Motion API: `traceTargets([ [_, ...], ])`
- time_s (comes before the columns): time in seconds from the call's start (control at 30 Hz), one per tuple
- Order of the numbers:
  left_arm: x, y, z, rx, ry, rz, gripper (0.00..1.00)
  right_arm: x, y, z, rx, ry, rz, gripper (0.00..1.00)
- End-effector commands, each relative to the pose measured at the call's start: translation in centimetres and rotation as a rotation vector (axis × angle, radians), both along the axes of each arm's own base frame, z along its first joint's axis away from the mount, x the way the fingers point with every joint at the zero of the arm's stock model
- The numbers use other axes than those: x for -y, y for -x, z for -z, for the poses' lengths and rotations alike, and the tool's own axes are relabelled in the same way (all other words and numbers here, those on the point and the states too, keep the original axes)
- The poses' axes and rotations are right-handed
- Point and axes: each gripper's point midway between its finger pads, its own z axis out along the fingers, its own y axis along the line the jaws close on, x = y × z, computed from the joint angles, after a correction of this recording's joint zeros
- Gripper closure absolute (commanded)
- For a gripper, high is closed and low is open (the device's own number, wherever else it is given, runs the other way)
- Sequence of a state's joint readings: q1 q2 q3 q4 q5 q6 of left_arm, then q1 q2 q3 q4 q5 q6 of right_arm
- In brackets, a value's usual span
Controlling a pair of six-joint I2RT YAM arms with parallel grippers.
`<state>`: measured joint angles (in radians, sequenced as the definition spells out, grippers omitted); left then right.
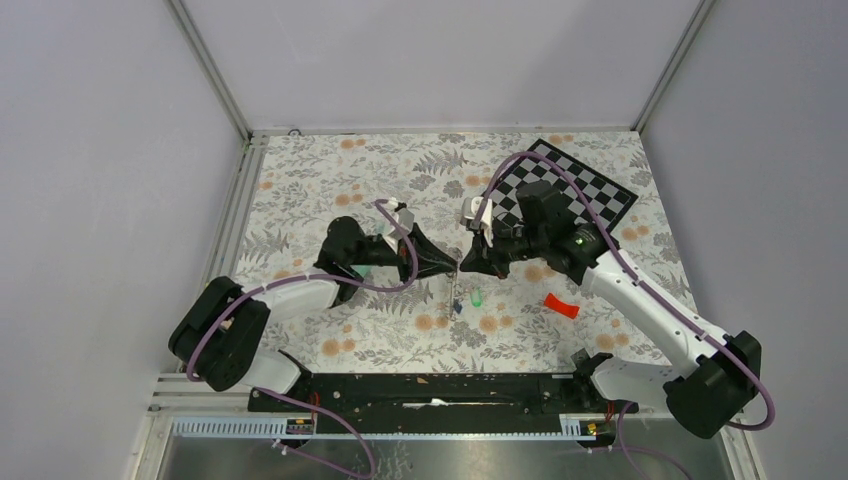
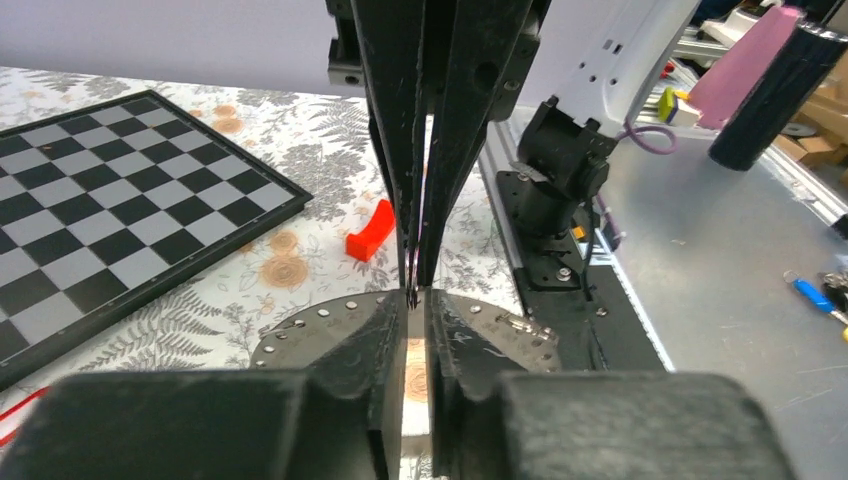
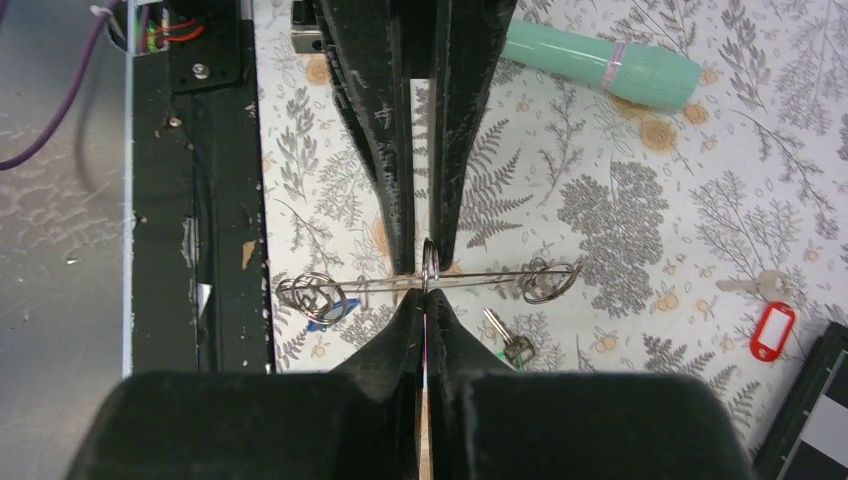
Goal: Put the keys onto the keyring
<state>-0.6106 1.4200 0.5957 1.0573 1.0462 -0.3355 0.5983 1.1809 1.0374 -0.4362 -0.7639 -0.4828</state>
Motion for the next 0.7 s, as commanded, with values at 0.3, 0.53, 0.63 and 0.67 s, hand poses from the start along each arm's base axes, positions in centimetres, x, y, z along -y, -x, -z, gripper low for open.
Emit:
traceTargets([
  [0.3,0.7,-3.0,-1.6,0.218,-0.163,-0.018,0.58,1.1,-0.9,0.0,0.052,0.157,0.012,1.0],
  [0.53,1.4,-1.9,-0.6,0.24,-0.187,0.048,0.66,0.8,-1.1,0.3,0.037,0.16,0.022,1.0],
  [0.63,1.7,-1.7,-0.3,0.245,-0.198,0.063,0.67,0.7,-1.1,0.2,0.035,0.152,0.02,1.0],
  [0.67,1.7,-1.7,-0.2,0.246,-0.198,0.067,0.67,0.7,-1.1,0.2,0.033,0.152,0.02,1.0],
])
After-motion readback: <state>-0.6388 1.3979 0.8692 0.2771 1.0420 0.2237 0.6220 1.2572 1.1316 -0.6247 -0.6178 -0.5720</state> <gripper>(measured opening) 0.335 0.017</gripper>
